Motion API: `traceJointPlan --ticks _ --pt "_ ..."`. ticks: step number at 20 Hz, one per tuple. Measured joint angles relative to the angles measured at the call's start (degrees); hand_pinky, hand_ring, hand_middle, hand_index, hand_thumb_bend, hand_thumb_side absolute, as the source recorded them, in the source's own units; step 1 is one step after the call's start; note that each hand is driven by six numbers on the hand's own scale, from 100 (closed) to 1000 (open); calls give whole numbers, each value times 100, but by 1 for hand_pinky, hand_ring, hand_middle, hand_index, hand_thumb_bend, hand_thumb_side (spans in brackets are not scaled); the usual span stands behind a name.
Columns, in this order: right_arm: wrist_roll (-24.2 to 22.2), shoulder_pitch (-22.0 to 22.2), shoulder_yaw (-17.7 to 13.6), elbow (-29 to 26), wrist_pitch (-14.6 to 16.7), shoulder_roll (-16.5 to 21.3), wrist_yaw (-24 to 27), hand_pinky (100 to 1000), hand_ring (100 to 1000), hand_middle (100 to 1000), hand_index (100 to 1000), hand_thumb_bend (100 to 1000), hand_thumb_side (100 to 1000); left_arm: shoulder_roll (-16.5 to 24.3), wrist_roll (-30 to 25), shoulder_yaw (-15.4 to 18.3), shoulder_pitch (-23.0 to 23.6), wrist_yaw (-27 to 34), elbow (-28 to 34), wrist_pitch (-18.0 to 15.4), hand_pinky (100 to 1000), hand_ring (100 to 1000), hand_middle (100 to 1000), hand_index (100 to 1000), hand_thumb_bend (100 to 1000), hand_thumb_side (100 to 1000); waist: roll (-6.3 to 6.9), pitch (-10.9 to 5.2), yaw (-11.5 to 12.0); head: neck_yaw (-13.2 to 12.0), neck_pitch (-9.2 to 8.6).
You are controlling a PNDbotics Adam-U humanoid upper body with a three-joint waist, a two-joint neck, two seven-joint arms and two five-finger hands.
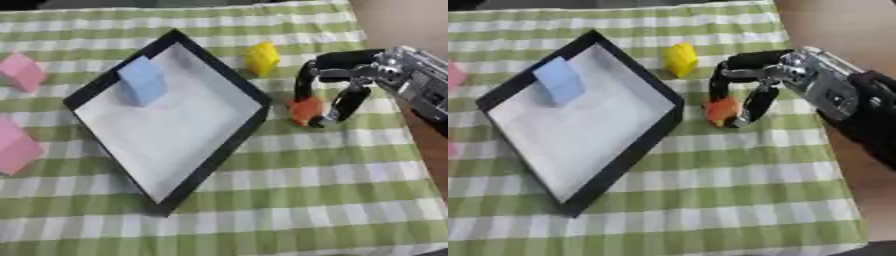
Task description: Pick up objects on the table and place them in the box.
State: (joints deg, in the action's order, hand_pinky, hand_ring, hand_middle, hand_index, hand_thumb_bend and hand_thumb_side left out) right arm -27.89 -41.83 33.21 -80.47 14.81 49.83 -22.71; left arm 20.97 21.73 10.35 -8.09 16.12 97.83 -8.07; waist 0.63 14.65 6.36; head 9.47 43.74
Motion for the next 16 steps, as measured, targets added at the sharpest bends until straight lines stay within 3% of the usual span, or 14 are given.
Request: traceJointPlan --ticks 5,9,16 --pt "450 41 -3 82 158 -79 -114 756 564 378 526 276 100 -33 -2 -2 1 1 0 1 815 789 829 822 111 842 17 0 1 -13 -1" --pt "672 129 -21 12 162 -76 37 761 565 380 533 239 100 -33 -7 -5 2 2 0 2 815 789 828 822 111 844 17 2 0 -16 -1" --pt "587 205 -258 -895 60 372 652 770 576 406 561 207 100 -33 -21 -15 9 2 0 -2 816 790 828 822 111 842 17 2 -10 -18 2"
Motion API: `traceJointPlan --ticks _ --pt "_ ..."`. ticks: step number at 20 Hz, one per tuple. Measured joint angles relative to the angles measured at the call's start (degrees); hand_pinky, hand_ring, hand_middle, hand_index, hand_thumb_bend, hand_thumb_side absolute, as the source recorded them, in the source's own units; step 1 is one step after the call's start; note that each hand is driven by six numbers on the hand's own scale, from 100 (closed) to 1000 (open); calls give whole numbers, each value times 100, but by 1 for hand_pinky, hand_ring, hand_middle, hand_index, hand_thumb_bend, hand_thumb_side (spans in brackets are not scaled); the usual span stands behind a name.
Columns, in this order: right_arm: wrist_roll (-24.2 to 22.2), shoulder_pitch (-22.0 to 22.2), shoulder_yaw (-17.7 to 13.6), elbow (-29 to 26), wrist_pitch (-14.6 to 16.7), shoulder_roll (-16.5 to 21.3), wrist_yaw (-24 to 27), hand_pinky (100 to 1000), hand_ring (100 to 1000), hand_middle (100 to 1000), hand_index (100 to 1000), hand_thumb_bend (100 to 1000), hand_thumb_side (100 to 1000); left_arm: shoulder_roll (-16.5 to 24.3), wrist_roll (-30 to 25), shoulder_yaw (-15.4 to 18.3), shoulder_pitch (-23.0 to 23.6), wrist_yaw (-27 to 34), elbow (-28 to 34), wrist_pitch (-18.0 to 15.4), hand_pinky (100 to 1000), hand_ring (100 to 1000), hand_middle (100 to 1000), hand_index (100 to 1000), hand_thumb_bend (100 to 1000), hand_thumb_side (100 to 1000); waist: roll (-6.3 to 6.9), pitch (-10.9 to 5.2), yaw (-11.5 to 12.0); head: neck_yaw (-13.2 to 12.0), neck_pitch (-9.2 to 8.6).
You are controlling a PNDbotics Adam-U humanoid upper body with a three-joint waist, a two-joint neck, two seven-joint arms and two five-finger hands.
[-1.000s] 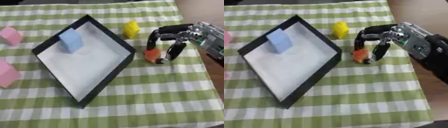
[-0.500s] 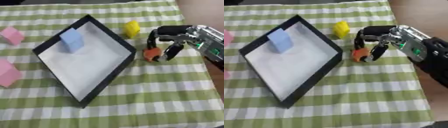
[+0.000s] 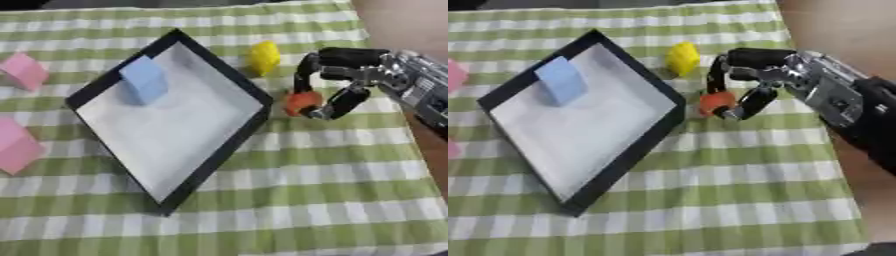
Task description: Pick up objects on the table and place them in the box.
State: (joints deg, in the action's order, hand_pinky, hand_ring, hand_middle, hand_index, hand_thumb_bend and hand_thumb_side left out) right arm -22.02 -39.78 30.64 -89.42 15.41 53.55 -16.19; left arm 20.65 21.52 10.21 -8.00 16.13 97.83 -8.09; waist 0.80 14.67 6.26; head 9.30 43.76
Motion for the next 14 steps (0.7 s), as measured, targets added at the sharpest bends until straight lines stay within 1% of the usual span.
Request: traceJointPlan --ticks 4,8,11,14 --pt "-122 1 -228 -648 -95 342 397 775 577 411 566 200 100 3 0 -1 20 -1 0 0 816 791 829 822 111 841 0 -1 -19 2 1" --pt "-158 -72 -457 -1260 -334 546 772 779 577 411 567 200 100 7 0 -1 36 -2 0 0 816 792 829 822 109 839 -2 -2 -22 3 2" --pt "-194 -317 -598 -1728 -551 579 1061 778 579 413 568 212 100 13 -1 -2 43 -4 0 -1 817 793 829 823 107 837 -2 -5 -22 5 4" --pt "-293 -688 -661 -2155 -770 553 1333 775 581 425 570 227 100 63 -8 -10 47 -6 0 -8 817 793 830 823 106 834 -2 -6 -16 28 5"
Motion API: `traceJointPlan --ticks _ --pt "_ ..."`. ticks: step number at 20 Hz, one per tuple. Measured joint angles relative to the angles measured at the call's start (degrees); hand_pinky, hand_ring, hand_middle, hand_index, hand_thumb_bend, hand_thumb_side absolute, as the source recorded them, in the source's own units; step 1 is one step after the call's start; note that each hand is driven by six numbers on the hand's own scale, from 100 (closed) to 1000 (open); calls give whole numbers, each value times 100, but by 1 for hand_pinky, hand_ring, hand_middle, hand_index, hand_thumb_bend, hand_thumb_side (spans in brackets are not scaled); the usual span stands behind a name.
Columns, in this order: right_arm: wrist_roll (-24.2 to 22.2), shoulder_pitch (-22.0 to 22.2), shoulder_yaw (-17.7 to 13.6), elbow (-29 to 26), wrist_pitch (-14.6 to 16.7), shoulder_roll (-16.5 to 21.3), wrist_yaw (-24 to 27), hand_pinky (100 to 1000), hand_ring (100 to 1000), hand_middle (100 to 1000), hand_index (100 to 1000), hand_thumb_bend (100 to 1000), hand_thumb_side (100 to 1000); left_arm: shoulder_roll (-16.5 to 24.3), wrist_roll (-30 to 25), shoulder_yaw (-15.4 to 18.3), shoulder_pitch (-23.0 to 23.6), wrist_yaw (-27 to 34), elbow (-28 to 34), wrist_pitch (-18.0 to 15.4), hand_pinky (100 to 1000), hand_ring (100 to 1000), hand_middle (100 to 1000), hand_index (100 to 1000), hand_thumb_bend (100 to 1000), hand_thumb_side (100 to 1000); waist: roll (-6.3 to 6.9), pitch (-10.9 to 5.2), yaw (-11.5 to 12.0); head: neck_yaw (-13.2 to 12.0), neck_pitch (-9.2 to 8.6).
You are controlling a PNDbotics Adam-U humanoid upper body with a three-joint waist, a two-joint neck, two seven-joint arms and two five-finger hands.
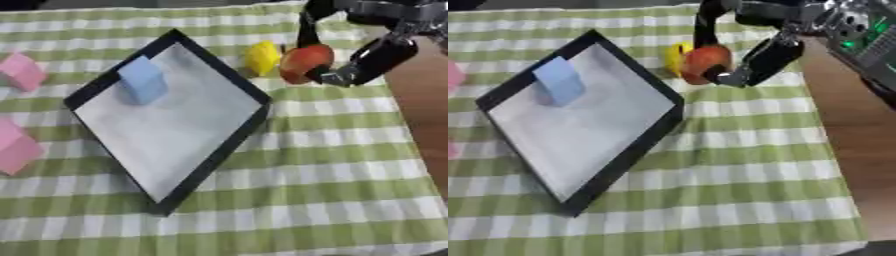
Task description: Pick up objects on the table and place them in the box.
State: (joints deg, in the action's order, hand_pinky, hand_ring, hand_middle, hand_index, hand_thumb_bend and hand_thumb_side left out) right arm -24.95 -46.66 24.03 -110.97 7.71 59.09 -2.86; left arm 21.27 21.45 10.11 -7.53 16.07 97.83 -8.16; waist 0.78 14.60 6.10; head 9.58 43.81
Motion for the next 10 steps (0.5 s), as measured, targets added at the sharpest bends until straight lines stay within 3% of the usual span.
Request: traceJointPlan --ticks 5,10 --pt "-330 -678 104 -243 -139 -382 329 769 583 437 570 257 100 47 -7 -9 -4 -1 9 -9 817 795 833 824 105 825 0 -1 92 134 1" --pt "-750 -1369 507 -264 -160 -1031 282 760 587 439 568 279 100 71 7 -4 -50 -1 74 -44 817 795 834 824 111 807 0 -55 195 309 5"
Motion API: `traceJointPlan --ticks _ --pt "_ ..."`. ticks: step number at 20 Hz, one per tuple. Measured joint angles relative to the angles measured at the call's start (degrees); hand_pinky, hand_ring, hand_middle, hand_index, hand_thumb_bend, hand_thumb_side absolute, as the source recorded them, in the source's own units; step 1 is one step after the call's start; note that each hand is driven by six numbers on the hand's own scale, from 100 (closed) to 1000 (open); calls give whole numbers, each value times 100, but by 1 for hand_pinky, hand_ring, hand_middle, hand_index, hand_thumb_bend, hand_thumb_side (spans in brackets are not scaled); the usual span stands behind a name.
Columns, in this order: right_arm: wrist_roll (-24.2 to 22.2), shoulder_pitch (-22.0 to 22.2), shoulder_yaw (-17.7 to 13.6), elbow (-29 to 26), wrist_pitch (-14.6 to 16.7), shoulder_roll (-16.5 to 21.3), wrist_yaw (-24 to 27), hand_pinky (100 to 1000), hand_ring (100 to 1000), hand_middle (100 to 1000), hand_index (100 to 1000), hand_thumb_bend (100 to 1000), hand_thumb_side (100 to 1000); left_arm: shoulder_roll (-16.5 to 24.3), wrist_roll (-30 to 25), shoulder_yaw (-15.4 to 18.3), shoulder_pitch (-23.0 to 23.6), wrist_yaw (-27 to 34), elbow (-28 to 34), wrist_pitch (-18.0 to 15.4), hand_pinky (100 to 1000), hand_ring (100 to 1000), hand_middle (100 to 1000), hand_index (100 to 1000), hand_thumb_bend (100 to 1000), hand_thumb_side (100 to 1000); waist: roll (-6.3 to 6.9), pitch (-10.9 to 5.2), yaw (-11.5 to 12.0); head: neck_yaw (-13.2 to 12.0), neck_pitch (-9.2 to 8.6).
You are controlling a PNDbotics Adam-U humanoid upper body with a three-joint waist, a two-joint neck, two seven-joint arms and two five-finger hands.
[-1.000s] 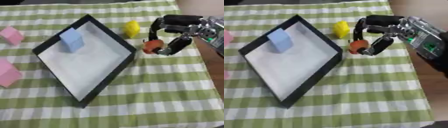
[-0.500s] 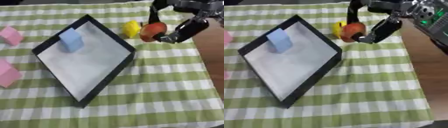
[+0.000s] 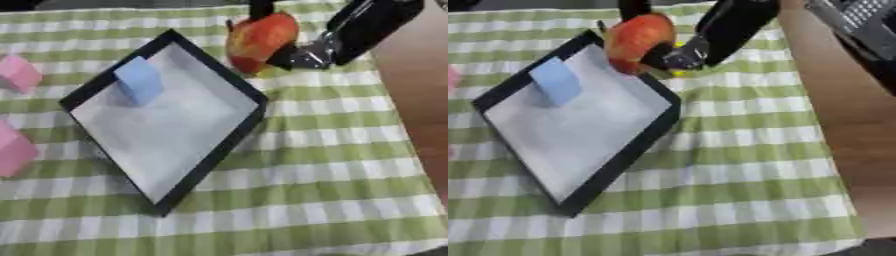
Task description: Pick up objects on the table and place them in the box.
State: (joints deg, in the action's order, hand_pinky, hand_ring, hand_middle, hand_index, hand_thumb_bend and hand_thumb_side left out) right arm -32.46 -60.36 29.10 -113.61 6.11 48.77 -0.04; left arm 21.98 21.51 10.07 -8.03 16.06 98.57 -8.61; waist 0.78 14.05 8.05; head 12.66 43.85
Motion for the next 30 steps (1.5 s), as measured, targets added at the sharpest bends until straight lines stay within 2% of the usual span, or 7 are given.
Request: traceJointPlan --ticks 6,11,17,21,25,30 --pt "-535 -871 682 300 -129 -848 -237 756 583 438 565 287 100 26 49 46 -116 4 77 -52 817 796 834 824 121 789 0 -14 51 166 23" --pt "-931 -1435 967 984 -302 -1590 -352 758 583 437 565 271 100 26 118 122 -141 3 143 -80 818 796 834 824 122 787 0 -14 44 208 37" --pt "-1153 -1425 1122 1931 -246 -2520 -800 758 582 439 568 263 100 28 160 165 -138 -4 175 -85 818 796 834 824 117 784 0 -14 -25 216 38" --pt "-1113 -1310 1157 2595 -132 -3005 -1192 757 582 441 569 267 100 29 178 177 -105 -15 176 -92 818 797 835 824 119 789 0 -14 -56 213 38" --pt "-945 -1239 1174 3216 186 -3248 -1593 756 581 440 568 270 100 50 178 177 -93 -24 176 -93 818 797 835 824 116 794 0 -14 -67 213 38" --pt "-684 -1162 1127 3734 620 -3334 -2004 755 579 439 568 270 100 72 177 176 -57 -30 176 -92 818 797 835 824 114 796 0 -14 -91 209 38"
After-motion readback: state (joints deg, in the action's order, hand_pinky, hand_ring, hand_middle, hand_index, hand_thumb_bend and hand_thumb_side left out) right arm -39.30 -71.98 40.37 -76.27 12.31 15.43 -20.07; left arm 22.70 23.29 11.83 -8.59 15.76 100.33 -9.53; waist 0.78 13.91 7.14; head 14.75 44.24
